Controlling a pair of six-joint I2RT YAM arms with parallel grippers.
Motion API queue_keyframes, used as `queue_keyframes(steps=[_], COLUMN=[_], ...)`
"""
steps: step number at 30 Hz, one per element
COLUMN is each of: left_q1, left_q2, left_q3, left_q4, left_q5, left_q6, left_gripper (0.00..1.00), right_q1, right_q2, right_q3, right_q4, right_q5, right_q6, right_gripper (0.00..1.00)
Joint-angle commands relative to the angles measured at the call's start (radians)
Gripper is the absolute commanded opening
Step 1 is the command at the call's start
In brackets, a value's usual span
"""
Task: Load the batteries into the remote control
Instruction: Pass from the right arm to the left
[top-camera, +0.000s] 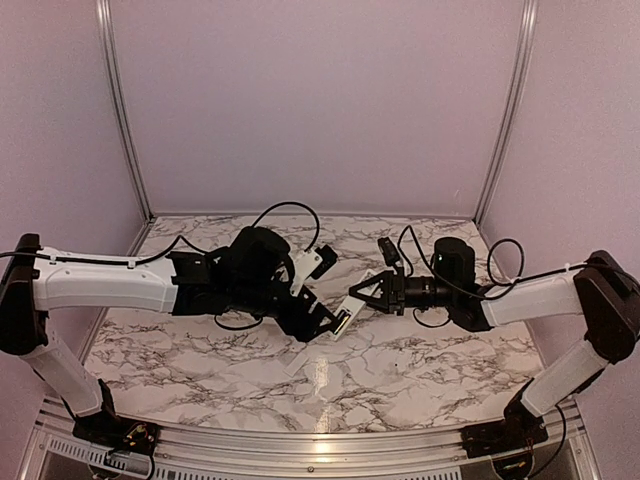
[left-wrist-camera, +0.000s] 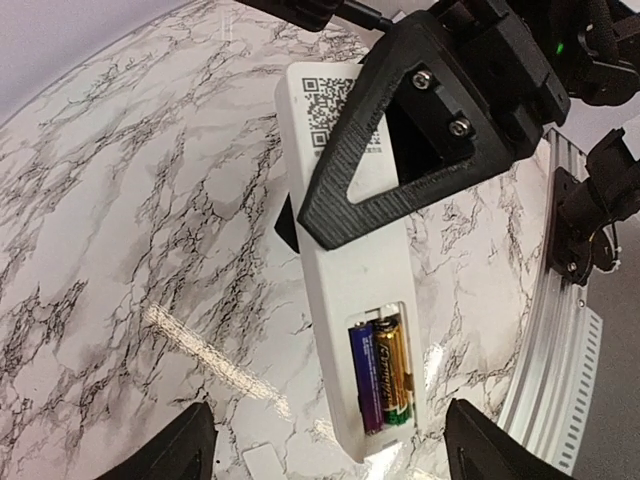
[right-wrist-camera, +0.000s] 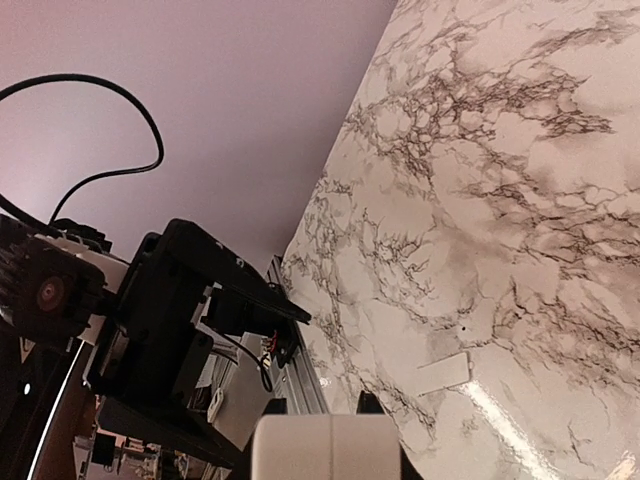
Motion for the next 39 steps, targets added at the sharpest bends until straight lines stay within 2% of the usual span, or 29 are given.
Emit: queue_keyframes(steps=[1, 8, 15, 18, 27, 31, 33, 39], left_q1=[-0.048, -0.071, -0.086, -0.087, -0.083, -0.073, -0.068, -0.036], left_q2=[0.037, 0.163, 0.256, 0.275, 0.327, 0.331, 0.33, 0.336], left_q3=[0.077, 0.208, 0.301, 0.316, 0.353, 0.354, 0.357, 0.379], left_q4=[-0.059, -0.122, -0.19, -0.211, -0.25, -0.253, -0.256, -0.333], left_q5=[-0.153, -0.222, -0.288, -0.298, -0.324, -0.299, -0.28, -0.193], left_q6=[0.091, 0.114, 0.139, 0.143, 0.184, 0.215, 0.243, 0.376], left_gripper=[0.83, 0.84, 0.8, 0.73, 0.4, 0.26, 0.2, 0.18], right_q1=[-0.014, -0.014, -0.014, -0.015, -0.021, -0.031, -0.037, -0.081], right_q2=[-0.008, -0.009, -0.013, -0.015, -0.006, -0.012, -0.016, -0.044], right_q3=[-0.025, -0.042, -0.055, -0.059, -0.071, -0.083, -0.089, -0.121], right_q4=[0.026, 0.051, 0.076, 0.078, 0.105, 0.108, 0.11, 0.097], right_q5=[0.065, 0.085, 0.095, 0.097, 0.085, 0.081, 0.079, 0.064], right_q6=[0.029, 0.058, 0.075, 0.078, 0.095, 0.098, 0.097, 0.086], right_gripper=[0.0, 0.0, 0.0, 0.0, 0.03, 0.1, 0.17, 0.48])
